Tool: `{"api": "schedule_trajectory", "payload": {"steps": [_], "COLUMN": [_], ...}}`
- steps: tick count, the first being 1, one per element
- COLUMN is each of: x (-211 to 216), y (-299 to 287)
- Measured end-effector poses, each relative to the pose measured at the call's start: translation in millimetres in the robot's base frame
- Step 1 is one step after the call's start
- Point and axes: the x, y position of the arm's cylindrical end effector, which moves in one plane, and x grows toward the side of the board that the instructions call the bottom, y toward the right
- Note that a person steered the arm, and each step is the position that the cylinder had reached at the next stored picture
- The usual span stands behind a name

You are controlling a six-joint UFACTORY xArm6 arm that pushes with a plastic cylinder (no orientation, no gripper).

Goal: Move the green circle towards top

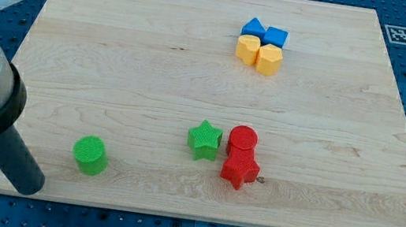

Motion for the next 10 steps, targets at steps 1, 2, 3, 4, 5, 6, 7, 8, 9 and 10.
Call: {"api": "schedule_trajectory", "payload": {"steps": [1,2,3,4,5,6,7,8,9,10], "x": [0.6,0.7,0.6,-5.9,-20.2,-17.8,-2.4,0.8,0.5,-6.6], "y": [7.2,41.4,66.3,81.9,86.2,83.5,80.5,81.1,79.6,36.9]}}
